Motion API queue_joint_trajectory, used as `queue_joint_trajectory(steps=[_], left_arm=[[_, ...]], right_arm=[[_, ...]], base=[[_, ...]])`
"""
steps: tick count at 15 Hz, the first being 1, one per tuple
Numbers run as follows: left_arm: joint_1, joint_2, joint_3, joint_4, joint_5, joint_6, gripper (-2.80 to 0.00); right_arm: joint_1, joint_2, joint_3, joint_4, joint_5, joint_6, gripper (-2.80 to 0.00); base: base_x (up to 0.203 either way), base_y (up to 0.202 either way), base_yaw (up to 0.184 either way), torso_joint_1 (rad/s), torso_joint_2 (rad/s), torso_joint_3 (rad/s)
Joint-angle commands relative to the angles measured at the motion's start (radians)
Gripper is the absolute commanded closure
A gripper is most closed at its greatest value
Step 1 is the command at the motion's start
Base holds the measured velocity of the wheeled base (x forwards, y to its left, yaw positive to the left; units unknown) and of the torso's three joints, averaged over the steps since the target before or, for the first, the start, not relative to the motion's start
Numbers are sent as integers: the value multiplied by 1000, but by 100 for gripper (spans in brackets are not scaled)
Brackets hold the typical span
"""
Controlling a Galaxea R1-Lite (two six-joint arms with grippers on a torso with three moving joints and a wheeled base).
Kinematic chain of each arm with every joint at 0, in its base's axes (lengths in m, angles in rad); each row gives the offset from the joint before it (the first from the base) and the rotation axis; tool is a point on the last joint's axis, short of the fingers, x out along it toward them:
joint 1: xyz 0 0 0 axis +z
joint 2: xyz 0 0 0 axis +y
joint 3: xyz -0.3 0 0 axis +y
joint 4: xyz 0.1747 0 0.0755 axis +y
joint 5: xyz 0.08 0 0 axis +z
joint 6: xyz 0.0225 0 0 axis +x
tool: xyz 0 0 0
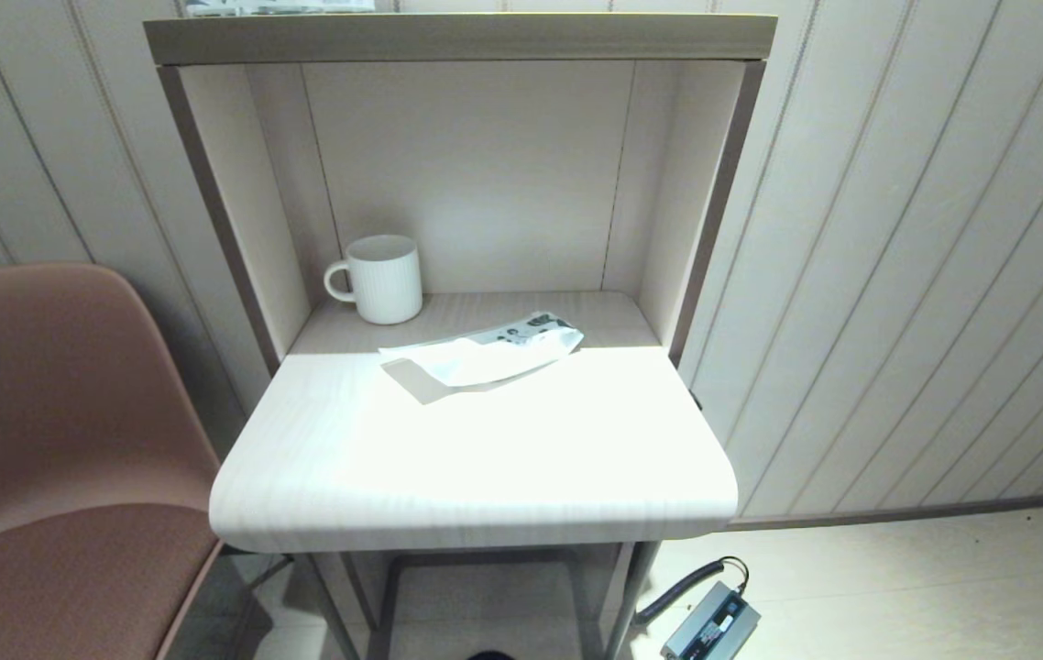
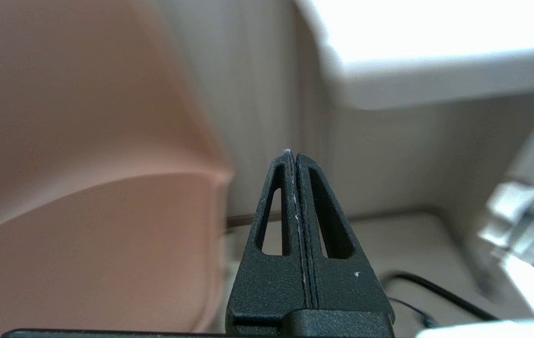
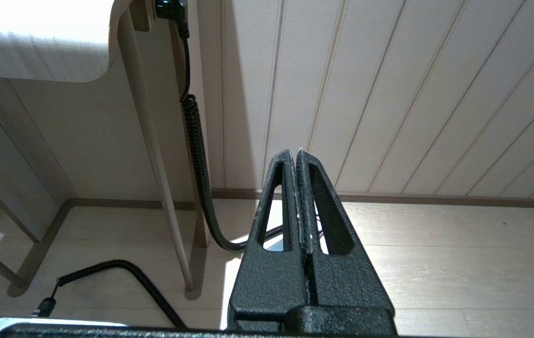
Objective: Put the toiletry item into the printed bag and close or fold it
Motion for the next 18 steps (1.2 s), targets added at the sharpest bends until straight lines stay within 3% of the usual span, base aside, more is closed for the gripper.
queue_joint_trajectory(steps=[1,4,6,18], left_arm=[[1,1,34,-31,11,2,0],[0,0,34,-35,12,-21,0],[1,0,34,-40,39,-123,0],[1,0,34,-42,42,-127,0]], right_arm=[[0,0,0,1,0,0,0],[0,0,0,1,-6,17,0],[0,0,0,1,-11,21,0],[0,0,0,-1,-6,27,0]], base=[[0,0,0,0,0,0],[0,0,0,0,0,0],[0,0,0,0,0,0],[0,0,0,0,0,0]])
